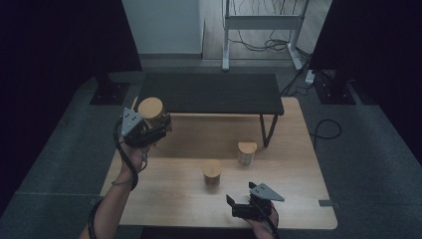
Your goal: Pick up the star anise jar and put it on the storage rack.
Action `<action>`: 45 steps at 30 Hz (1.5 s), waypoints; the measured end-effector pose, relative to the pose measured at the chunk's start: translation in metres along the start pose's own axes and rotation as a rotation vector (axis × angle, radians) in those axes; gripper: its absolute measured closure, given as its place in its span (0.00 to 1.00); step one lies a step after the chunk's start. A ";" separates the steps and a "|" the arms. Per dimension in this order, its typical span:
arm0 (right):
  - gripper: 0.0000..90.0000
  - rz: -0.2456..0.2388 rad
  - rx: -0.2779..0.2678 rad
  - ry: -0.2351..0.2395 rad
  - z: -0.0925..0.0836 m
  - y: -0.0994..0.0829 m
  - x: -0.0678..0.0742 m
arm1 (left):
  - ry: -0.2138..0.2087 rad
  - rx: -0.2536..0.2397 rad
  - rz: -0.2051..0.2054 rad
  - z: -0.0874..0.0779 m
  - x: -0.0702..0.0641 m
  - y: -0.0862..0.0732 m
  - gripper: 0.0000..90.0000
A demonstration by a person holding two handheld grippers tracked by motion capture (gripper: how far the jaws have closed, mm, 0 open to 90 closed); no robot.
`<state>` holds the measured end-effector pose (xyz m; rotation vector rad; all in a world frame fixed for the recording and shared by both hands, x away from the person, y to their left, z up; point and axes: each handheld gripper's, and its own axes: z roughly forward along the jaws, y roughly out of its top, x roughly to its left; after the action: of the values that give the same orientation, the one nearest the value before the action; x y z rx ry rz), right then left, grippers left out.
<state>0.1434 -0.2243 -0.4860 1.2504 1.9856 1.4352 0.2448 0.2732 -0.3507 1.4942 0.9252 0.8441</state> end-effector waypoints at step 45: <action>0.01 0.006 0.010 0.019 0.003 0.000 -0.001 | 0.027 -0.021 0.036 0.025 0.002 0.022 0.29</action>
<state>0.1457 -0.2234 -0.4871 1.2530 2.0049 1.4470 0.2704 0.2622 -0.3314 1.4888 0.9092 0.8992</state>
